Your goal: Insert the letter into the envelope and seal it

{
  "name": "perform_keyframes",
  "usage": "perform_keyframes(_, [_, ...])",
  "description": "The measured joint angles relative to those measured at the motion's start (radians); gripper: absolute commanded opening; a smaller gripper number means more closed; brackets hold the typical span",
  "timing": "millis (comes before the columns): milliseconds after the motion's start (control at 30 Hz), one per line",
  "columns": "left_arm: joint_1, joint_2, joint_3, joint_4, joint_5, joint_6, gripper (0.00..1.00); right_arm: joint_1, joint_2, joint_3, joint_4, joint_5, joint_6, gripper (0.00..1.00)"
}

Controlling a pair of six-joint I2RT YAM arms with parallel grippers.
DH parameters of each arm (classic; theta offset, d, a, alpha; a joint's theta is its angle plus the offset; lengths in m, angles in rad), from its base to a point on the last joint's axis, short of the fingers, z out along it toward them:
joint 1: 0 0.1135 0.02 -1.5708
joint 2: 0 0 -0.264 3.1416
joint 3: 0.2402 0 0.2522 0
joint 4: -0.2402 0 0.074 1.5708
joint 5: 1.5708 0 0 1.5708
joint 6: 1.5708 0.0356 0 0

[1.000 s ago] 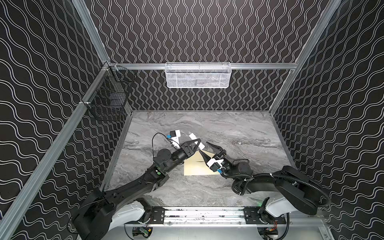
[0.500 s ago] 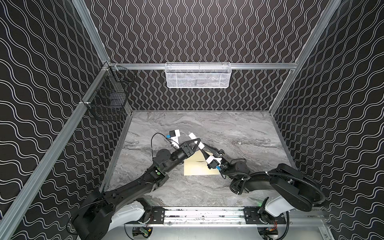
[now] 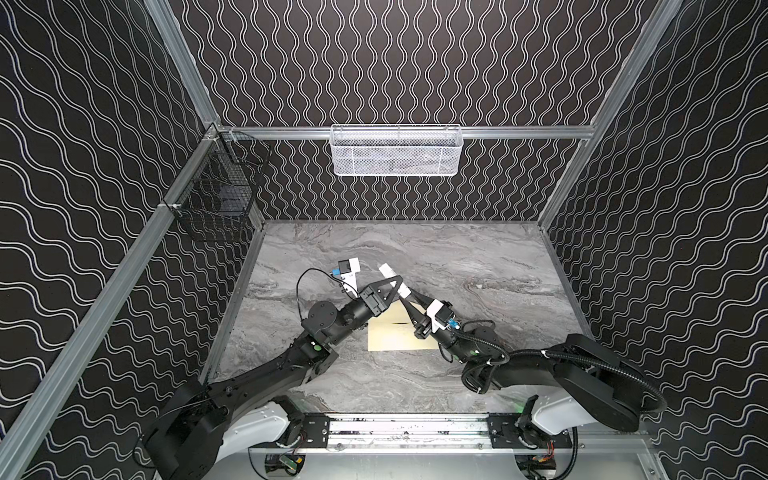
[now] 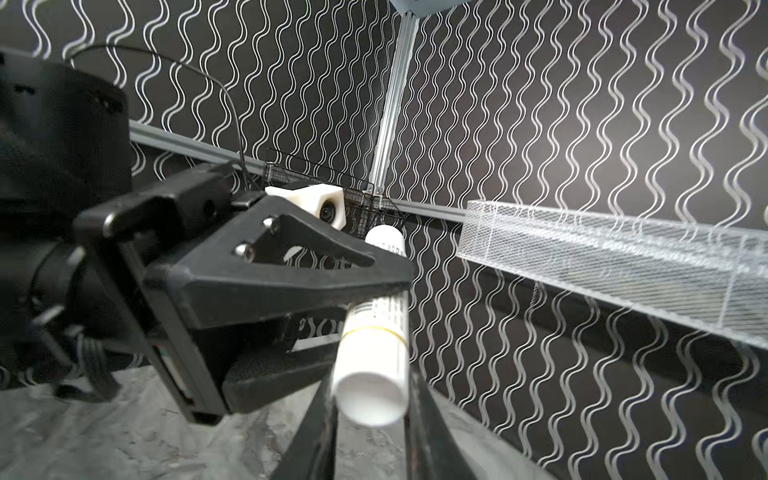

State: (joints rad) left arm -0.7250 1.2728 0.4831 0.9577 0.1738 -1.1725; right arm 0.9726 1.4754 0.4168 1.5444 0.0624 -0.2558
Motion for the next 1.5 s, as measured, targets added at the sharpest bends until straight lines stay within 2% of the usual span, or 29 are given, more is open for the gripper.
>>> perform_keyframes(167, [-0.002,0.005,-0.013,0.044,0.024,0.013,0.0,-0.002,-0.046,-0.017,-0.039,-0.035,0.251,0.23])
perform_keyframes(400, [-0.002,0.0,-0.032,0.077,0.047,0.047,0.0,-0.035,-0.078,-0.024,-0.074,-0.151,0.571,0.27])
perform_keyframes(533, [-0.002,0.005,-0.041,0.094,0.048,0.05,0.0,-0.056,-0.079,-0.024,-0.081,-0.203,0.669,0.3])
perform_keyframes(700, [-0.002,-0.033,-0.044,0.05,0.029,0.058,0.0,-0.095,-0.11,-0.047,-0.059,-0.283,0.707,0.42])
perform_keyframes(800, [0.002,-0.052,-0.044,-0.036,-0.023,0.074,0.0,-0.135,-0.173,-0.073,-0.046,-0.344,0.617,0.51])
perform_keyframes(933, [0.004,-0.068,-0.045,-0.098,-0.056,0.075,0.0,-0.18,-0.244,-0.092,-0.085,-0.366,0.38,0.53])
perform_keyframes(1100, [0.003,-0.055,-0.044,-0.115,-0.074,0.064,0.0,-0.194,-0.284,-0.085,-0.184,-0.358,-0.02,0.54])
perform_keyframes(1267, [0.004,-0.04,-0.03,-0.124,-0.076,0.041,0.0,-0.164,-0.266,-0.111,-0.161,-0.255,-0.384,0.55])
perform_keyframes(1367, [0.003,-0.042,-0.017,-0.126,-0.076,0.024,0.0,-0.141,-0.246,-0.115,-0.123,-0.194,-0.52,0.56])
perform_keyframes(1500, [0.003,-0.034,-0.013,-0.129,-0.076,0.016,0.0,-0.098,-0.186,-0.102,-0.084,-0.169,-0.623,0.59])
